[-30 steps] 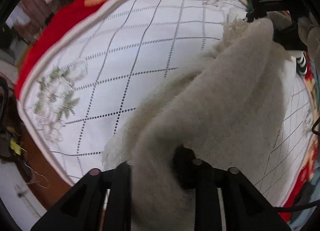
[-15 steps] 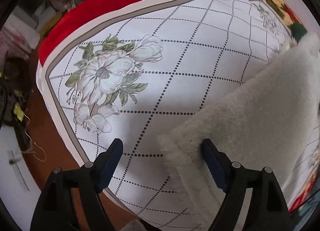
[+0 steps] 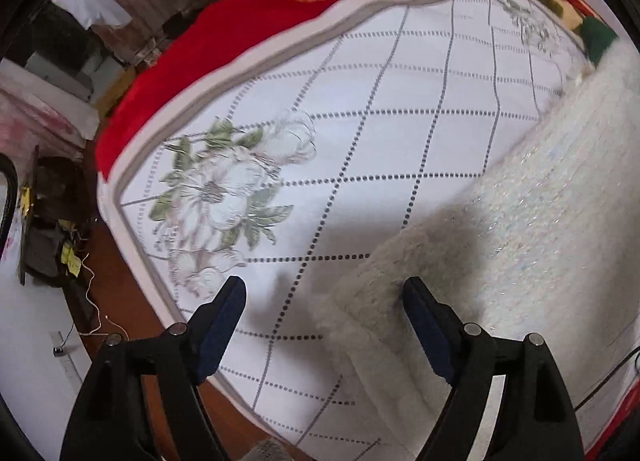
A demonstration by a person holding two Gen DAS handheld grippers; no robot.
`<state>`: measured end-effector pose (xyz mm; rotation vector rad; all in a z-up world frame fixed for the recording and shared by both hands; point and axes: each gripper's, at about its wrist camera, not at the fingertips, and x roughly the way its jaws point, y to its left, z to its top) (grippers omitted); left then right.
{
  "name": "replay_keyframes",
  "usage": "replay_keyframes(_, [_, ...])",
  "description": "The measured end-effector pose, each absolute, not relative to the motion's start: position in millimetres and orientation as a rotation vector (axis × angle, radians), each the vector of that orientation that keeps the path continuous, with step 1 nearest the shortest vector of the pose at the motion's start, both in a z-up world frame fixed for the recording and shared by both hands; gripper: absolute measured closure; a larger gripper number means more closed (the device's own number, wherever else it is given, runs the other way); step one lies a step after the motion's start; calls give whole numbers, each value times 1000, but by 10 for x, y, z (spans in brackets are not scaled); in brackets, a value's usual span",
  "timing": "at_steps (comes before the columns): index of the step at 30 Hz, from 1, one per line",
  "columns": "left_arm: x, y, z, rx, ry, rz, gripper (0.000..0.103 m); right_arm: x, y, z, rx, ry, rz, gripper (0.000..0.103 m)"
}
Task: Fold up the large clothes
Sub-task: 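Release the folded side and open both grippers above the cardigan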
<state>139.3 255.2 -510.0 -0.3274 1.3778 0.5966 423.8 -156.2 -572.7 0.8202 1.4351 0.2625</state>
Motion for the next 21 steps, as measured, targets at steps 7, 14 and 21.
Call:
replay_keyframes(7, [980, 2759, -4614, -463, 1296, 672, 22, 2962, -2302, -5288, 895, 1433, -39, 79])
replay_keyframes(14, [992, 2569, -4725, -514, 1328, 628, 23, 1817, -2758, -5326, 780, 1686, -178, 79])
replay_keyframes(21, [1552, 1936, -4621, -391, 1274, 463, 23, 2125, -2590, -4473, 550, 1587, -113, 78])
